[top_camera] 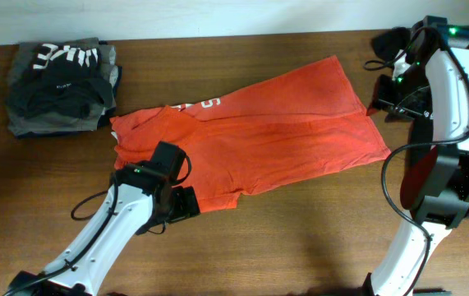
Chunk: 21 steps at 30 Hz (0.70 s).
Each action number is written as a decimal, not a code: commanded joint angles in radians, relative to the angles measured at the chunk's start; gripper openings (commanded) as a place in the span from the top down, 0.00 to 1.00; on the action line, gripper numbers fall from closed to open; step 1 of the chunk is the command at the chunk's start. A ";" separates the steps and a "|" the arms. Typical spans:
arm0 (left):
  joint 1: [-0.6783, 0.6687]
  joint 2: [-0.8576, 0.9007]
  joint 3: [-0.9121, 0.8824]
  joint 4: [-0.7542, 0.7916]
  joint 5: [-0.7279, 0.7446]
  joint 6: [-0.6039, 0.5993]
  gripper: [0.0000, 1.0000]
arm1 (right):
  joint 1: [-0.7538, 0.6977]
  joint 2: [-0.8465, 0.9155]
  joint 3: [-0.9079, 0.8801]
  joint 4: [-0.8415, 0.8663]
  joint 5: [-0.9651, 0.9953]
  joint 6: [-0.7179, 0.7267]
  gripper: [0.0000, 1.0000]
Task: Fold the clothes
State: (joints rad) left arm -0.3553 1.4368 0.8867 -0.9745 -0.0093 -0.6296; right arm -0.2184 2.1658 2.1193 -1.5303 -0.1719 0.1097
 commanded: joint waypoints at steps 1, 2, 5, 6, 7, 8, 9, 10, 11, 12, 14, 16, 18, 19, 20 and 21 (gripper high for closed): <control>-0.003 -0.020 -0.051 0.053 -0.013 -0.033 0.01 | 0.030 -0.047 -0.027 0.023 0.019 0.011 0.51; -0.003 -0.020 -0.064 0.070 -0.014 -0.032 0.01 | 0.034 -0.047 -0.032 0.029 0.019 0.010 0.51; -0.003 -0.020 -0.104 0.121 -0.045 -0.029 0.01 | 0.042 -0.047 -0.050 0.045 0.023 0.007 0.51; -0.003 -0.020 -0.113 0.132 -0.065 -0.029 0.02 | 0.043 -0.047 -0.053 0.046 0.024 0.006 0.51; -0.003 -0.020 -0.120 0.144 -0.088 -0.029 0.02 | 0.043 -0.047 -0.056 0.046 0.027 0.004 0.51; -0.003 -0.020 -0.124 0.151 -0.107 -0.028 0.02 | 0.042 -0.047 -0.058 0.046 0.027 -0.002 0.51; -0.003 -0.020 -0.127 0.157 -0.121 -0.028 0.02 | 0.042 -0.047 -0.059 0.046 0.027 -0.003 0.51; -0.003 -0.020 -0.130 0.164 -0.132 -0.028 0.02 | 0.041 -0.047 -0.060 0.046 0.027 -0.006 0.51; -0.003 -0.020 -0.134 0.172 -0.138 -0.028 0.02 | 0.042 -0.047 -0.060 0.046 0.027 -0.009 0.51; -0.003 -0.019 -0.142 0.194 -0.142 -0.017 0.02 | 0.042 -0.047 -0.060 0.047 0.027 -0.009 0.51; -0.003 -0.018 -0.159 0.224 -0.143 -0.003 0.06 | 0.042 -0.047 -0.060 0.047 0.027 -0.009 0.51; -0.003 -0.013 -0.188 0.266 -0.148 -0.002 0.09 | 0.042 -0.047 -0.060 0.047 0.027 -0.009 0.51; -0.003 -0.008 -0.216 0.310 -0.148 -0.002 0.11 | 0.042 -0.047 -0.060 0.047 0.027 -0.010 0.51; -0.003 -0.006 -0.229 0.331 -0.146 -0.002 0.18 | 0.042 -0.047 -0.060 0.049 0.027 -0.014 0.51; -0.003 -0.005 -0.237 0.344 -0.144 -0.003 0.23 | 0.042 -0.047 -0.060 0.050 0.027 -0.022 0.51; -0.003 -0.005 -0.240 0.350 -0.141 -0.003 0.29 | 0.042 -0.047 -0.060 0.051 0.027 -0.025 0.51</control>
State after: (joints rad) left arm -0.3553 1.4342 0.6724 -0.6434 -0.1368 -0.6392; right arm -0.1814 2.1586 2.0689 -1.4841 -0.1608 0.1005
